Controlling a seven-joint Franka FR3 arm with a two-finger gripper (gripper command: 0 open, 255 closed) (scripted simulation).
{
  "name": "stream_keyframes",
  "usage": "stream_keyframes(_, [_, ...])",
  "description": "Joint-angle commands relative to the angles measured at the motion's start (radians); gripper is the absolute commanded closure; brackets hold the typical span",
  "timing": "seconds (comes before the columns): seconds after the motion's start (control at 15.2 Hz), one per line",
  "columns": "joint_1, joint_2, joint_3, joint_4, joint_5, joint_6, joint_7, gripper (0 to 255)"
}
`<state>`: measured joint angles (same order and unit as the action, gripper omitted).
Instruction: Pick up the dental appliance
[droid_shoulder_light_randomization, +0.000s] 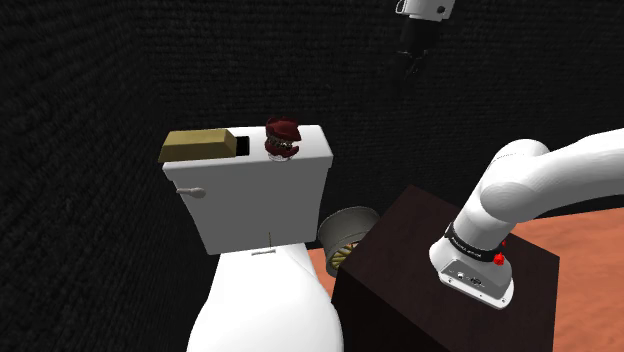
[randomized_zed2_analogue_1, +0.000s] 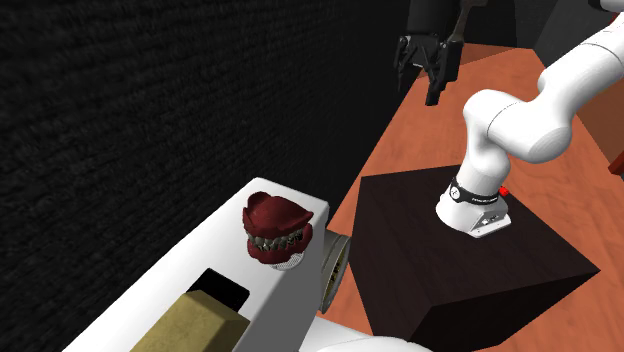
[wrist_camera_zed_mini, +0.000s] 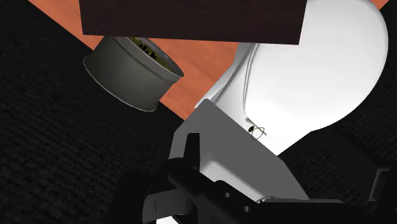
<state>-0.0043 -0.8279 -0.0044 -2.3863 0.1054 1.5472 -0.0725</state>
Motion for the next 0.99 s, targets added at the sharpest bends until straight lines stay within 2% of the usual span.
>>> stream_keyframes(0.0, [0.000,0.000,0.000,0.000,0.000,0.000,0.000,0])
stream_keyframes(0.46, [0.017,0.204,0.041,0.013,0.086,0.220,0.059,0])
stream_keyframes(0.92, [0.036,0.439,0.073,0.094,0.159,0.409,0.101,0])
